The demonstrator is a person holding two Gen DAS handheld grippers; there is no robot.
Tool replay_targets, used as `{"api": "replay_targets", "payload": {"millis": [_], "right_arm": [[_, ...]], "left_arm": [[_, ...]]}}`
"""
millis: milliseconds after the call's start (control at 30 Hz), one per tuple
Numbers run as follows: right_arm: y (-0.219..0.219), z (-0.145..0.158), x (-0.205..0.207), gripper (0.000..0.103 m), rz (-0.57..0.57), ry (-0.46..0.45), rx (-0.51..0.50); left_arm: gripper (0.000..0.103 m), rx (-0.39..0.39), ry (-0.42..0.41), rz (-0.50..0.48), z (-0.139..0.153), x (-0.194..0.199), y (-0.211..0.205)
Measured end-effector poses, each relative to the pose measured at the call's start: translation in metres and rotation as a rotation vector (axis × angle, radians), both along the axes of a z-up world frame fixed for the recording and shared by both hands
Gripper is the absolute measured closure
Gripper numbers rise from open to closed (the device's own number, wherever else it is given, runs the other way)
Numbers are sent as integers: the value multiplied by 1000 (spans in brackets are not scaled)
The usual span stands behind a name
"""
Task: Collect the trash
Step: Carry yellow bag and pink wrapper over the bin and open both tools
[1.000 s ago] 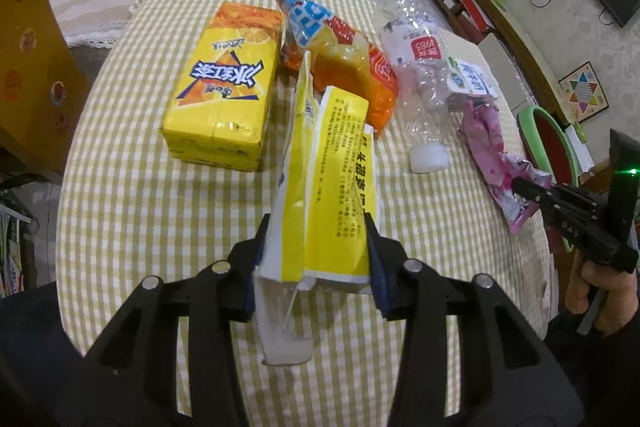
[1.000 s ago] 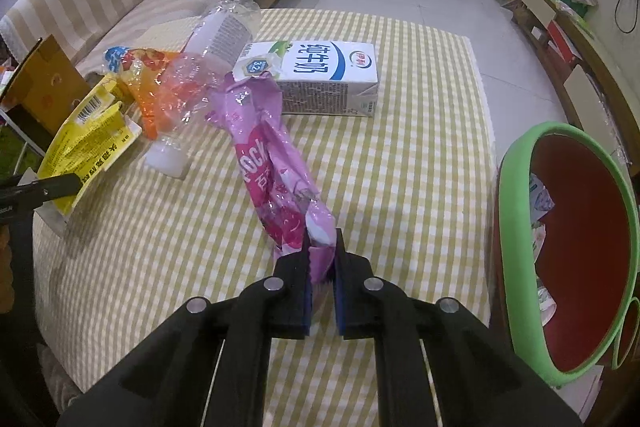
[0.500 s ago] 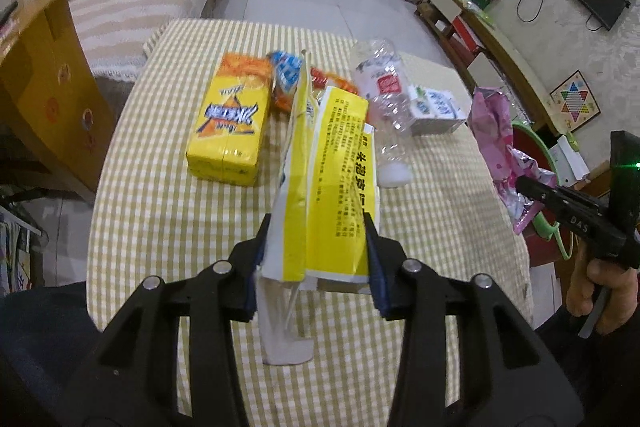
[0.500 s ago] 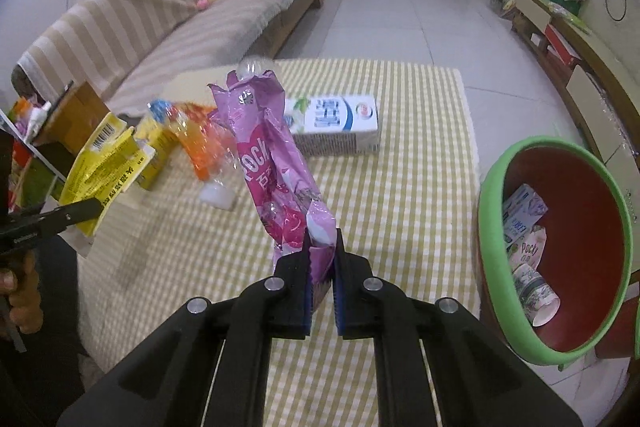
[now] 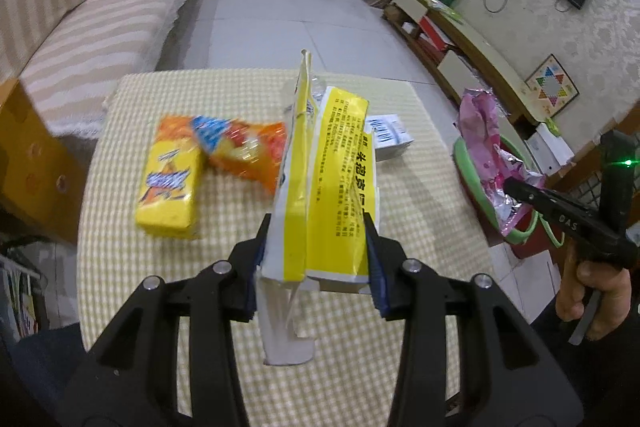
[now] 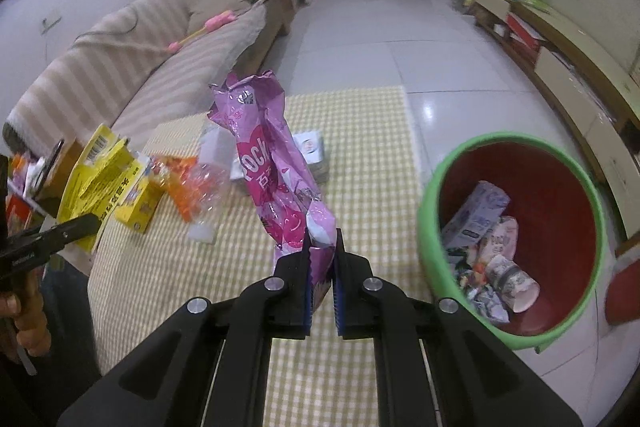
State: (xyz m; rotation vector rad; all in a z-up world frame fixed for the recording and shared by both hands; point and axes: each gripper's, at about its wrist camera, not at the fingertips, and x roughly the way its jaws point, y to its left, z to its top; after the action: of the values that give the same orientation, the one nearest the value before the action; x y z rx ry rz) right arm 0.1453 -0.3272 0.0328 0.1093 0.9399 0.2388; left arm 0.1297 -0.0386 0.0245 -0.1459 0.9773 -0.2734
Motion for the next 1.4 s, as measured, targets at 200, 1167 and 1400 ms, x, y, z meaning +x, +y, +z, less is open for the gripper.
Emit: {"api": "replay_targets", "payload": {"millis": [200,1167,1400], "right_arm": [[-30,7,1,96,-94,-8,6],[-179,19,-15,96,-534,-33,29],[-190,15,-19,96,-568,-16,45]], "left_arm": [[63,8,-18,-72,7,14,-39],[63,-59,-25,-407,16,78,-254],[63,-61,5,-448,9,83,-286]]}}
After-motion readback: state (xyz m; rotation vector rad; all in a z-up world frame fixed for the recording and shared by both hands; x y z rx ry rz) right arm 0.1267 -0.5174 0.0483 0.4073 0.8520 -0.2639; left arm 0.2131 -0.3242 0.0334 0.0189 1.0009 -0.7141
